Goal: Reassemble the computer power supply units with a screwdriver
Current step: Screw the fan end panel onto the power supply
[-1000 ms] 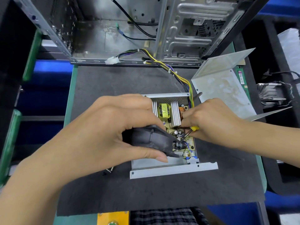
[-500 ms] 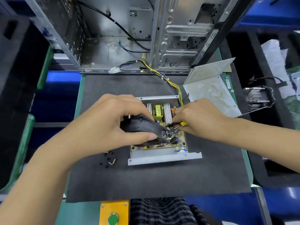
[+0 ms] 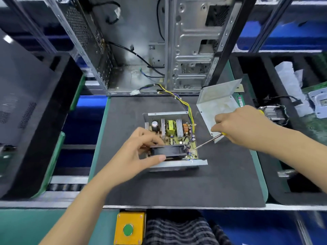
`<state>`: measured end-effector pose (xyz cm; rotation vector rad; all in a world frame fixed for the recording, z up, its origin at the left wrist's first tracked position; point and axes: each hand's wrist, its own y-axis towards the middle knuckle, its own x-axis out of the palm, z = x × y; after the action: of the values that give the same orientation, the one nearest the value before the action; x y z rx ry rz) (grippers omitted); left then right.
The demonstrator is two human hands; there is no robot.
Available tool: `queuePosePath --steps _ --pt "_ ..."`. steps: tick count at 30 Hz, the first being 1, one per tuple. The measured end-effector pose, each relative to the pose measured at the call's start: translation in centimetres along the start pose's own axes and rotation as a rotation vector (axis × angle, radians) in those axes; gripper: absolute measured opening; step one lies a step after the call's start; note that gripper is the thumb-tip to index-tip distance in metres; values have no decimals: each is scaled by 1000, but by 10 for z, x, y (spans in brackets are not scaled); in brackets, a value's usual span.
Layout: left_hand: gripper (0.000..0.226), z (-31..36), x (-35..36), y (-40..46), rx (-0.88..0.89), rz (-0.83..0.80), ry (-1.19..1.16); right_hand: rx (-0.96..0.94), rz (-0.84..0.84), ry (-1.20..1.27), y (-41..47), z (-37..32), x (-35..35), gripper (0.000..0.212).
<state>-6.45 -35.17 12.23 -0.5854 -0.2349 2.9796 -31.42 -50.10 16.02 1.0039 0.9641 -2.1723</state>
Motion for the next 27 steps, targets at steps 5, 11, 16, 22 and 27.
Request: queuePosePath --steps 5,11,16,22,27 --pt "26 -6 -11 -4 39 -78 47 -11 195 463 -8 -8 -2 34" --pt "27 -13 -9 -4 28 -119 150 -74 174 968 -8 -40 -5 39" --pt "55 -26 8 -18 190 25 774 -120 121 937 -6 -65 2 66" --pt "57 -44 10 -21 243 101 638 -90 148 612 -7 -90 8 64" --pt "41 -51 12 -32 99 314 391 35 198 486 -13 -87 17 61"
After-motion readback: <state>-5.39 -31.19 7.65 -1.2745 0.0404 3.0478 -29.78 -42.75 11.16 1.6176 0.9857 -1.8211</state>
